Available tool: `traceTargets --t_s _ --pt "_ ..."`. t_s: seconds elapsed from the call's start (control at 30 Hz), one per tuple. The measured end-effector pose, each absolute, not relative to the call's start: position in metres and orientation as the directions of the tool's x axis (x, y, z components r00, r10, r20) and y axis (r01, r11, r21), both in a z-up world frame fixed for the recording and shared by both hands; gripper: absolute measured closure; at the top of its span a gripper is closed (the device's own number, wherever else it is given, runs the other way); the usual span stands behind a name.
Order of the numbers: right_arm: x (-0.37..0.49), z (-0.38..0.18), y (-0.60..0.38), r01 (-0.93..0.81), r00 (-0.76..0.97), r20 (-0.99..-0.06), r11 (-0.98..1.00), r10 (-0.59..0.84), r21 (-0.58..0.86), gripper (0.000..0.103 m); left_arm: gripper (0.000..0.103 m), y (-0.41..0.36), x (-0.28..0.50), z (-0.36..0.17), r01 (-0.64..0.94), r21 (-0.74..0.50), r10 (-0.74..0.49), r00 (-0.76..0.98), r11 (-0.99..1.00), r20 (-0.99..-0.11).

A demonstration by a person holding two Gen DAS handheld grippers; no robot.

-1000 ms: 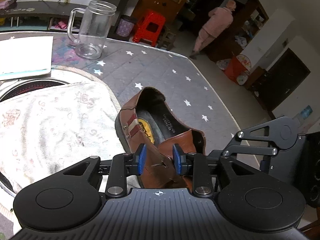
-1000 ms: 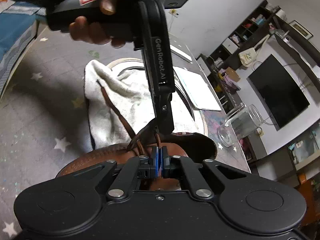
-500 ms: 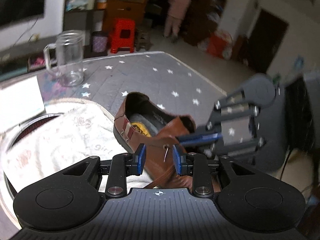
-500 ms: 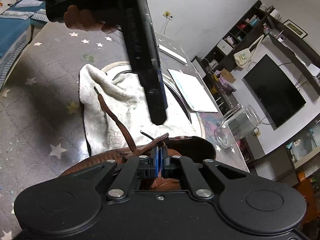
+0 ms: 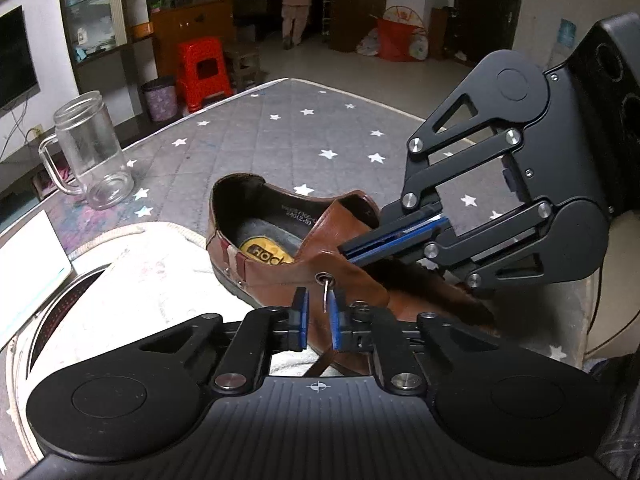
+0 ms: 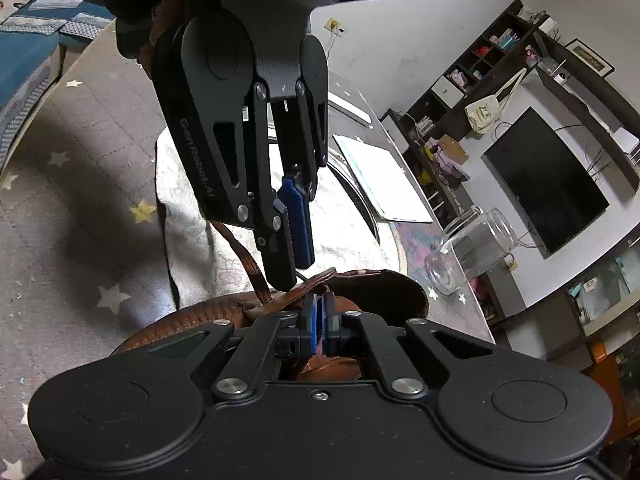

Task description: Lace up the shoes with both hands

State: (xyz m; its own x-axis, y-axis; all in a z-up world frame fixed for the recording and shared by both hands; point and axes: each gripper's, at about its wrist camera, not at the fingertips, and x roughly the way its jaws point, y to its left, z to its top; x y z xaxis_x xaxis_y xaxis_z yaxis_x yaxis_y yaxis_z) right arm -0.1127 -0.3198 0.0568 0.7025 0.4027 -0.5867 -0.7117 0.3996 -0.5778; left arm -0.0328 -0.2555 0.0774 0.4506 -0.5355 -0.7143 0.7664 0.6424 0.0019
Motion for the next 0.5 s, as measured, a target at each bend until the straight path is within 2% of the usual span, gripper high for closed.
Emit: traceTargets --t_s 0.27,0.4,0.5 --pt "-0.115 0.058 -0.32 -0.703 0.712 -0.579 0.408 0.398 -0.583 0.1 0.098 -0.261 -0.048 0.077 0.688 0.054 -0.467 0.546 0.723 -0.695" --pt "-0.126 0.062 -0.324 -0.687 0.726 -0.564 0.441 0.394 -0.577 0.1 0.099 -0.259 -0.061 0.081 0.632 0.109 -0.413 0.617 0.767 -0.67" --pt "-0.14 0.063 -0.327 -0.673 0.738 -0.55 0.475 0.391 -0.567 0.1 0.099 -0.248 -0.068 0.087 0.574 0.107 -0.385 0.664 0.812 -0.641"
